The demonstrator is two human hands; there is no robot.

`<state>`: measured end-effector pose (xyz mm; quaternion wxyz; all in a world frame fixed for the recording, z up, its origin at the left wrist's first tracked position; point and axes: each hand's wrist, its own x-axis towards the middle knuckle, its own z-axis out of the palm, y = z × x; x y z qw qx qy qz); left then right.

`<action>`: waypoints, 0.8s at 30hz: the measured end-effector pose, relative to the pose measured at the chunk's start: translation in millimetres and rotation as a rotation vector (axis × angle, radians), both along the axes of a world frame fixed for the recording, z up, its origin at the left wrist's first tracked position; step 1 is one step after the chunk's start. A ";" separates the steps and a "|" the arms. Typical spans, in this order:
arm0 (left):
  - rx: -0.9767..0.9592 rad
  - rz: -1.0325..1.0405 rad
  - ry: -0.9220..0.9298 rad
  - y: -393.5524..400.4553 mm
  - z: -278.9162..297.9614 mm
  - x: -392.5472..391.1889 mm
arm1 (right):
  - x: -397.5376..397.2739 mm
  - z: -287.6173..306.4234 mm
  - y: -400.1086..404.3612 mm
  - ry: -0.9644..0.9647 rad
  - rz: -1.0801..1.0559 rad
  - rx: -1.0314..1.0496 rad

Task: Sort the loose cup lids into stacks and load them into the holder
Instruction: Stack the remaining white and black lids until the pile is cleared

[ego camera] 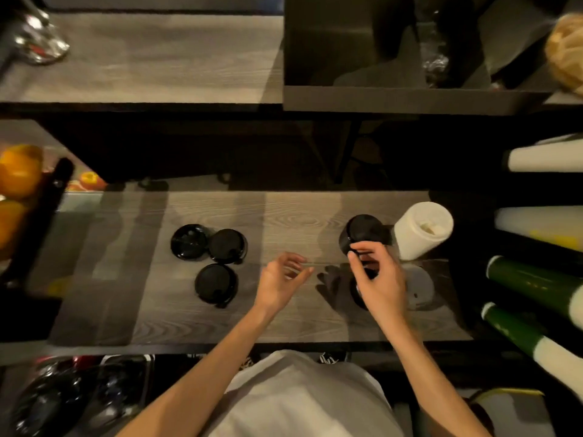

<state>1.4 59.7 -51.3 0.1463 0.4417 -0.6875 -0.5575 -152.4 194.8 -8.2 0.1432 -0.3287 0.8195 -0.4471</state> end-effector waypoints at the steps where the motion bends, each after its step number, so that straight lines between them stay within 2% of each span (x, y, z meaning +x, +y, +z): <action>1: -0.007 0.050 -0.016 -7.3 -2.4 14.8 | 9.5 -2.1 -12.6 -0.021 0.060 0.011; 6: -0.017 0.233 -0.145 -29.7 -16.5 90.8 | 60.2 -12.7 -76.7 -0.085 0.309 0.043; 10: -0.025 0.384 -0.293 -40.8 -28.4 135.6 | 89.5 -33.7 -132.5 -0.062 0.497 0.156; 14: -0.049 0.374 -0.370 -51.8 -35.6 145.1 | 105.6 -47.1 -187.3 0.054 0.678 0.375; 18: 0.012 0.232 -0.539 -69.8 -38.0 144.5 | 110.1 -57.6 -220.7 0.133 0.819 0.579; 21: -0.036 0.198 -0.504 -74.9 -43.4 145.2 | 108.1 -69.9 -224.0 0.234 0.836 0.621; 24: 0.034 0.278 -0.245 -78.2 -40.6 147.9 | 101.8 -71.9 -218.2 0.287 0.788 0.633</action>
